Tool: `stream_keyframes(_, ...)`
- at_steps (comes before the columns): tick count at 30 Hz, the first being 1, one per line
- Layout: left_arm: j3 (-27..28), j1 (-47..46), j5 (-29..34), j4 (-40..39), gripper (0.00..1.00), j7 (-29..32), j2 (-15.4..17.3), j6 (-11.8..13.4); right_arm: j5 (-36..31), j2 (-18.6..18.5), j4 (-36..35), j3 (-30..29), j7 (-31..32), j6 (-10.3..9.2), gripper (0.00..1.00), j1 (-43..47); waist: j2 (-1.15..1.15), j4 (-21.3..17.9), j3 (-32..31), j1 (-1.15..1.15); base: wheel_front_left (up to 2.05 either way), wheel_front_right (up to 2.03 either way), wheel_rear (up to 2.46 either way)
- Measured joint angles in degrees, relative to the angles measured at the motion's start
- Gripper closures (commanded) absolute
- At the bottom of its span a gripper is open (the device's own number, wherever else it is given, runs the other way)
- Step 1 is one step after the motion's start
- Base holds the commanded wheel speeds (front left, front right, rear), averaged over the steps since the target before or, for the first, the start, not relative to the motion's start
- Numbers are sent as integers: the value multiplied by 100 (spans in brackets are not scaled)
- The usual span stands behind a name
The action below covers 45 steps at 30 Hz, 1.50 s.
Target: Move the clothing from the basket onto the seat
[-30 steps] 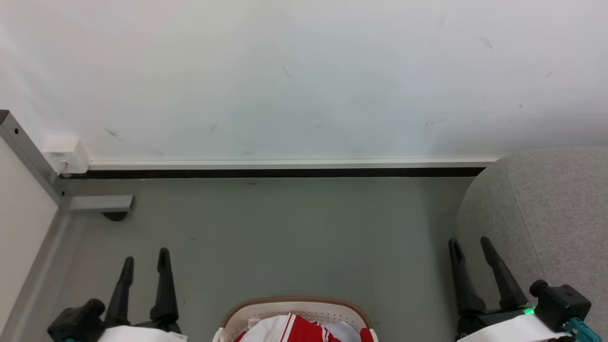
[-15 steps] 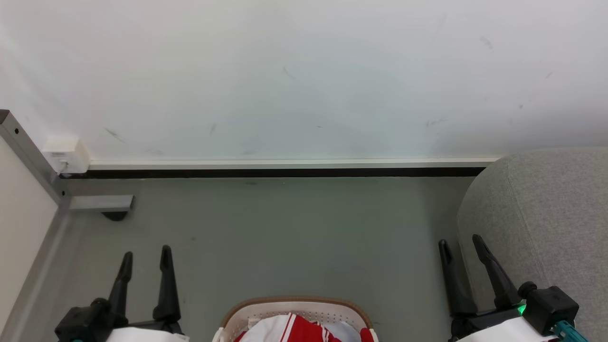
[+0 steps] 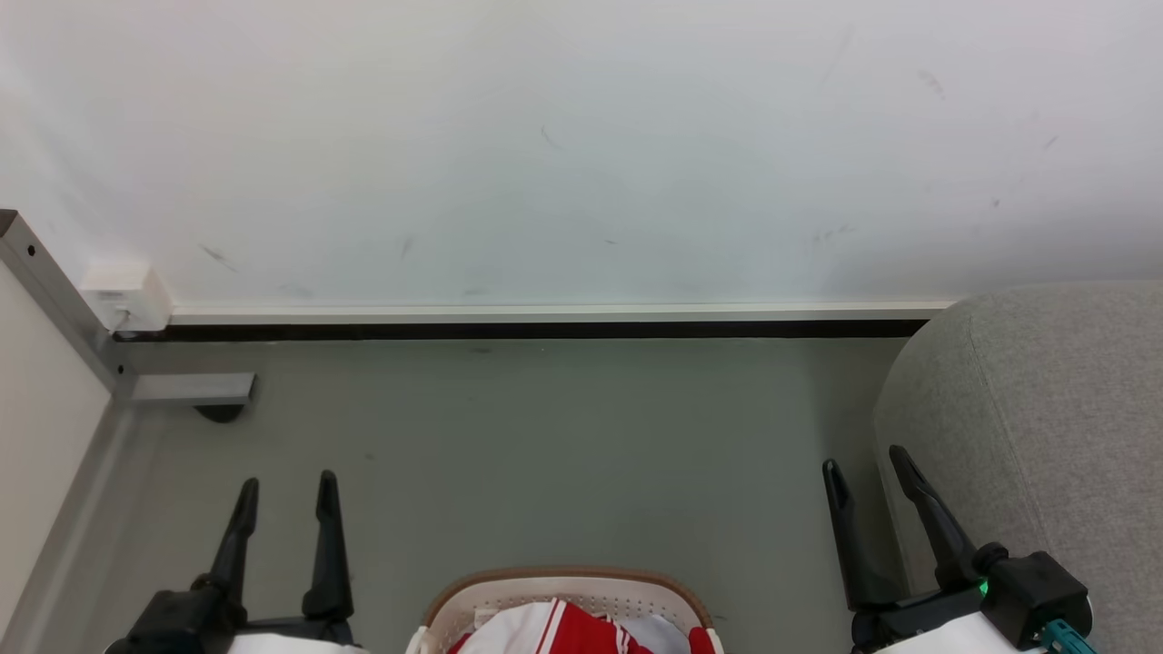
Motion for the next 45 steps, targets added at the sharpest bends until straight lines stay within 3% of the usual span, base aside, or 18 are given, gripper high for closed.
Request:
stream_keyframes(21,-7,42,80,-60,0,-34,4,29,62,-1,2,30,-42,0,0,-46,0,-61,-1,0,0,0,0)
stream_keyframes(28,-71,24,74,40,0,-40,8,-133,311,-3,-109,-166,-43,0,0,-203,0,-269,171,0,0,0,0)
stream_keyframes(39,-490,-519,108,1100,0,-40,22,-478,301,-5,-272,-277,-44,0,0,-474,0,-704,815,0,0,0,0)
stream_keyframes(45,-920,-1239,272,1982,0,-14,234,-608,360,-5,-490,-344,-44,0,0,-767,0,-914,1432,1,0,0,0)
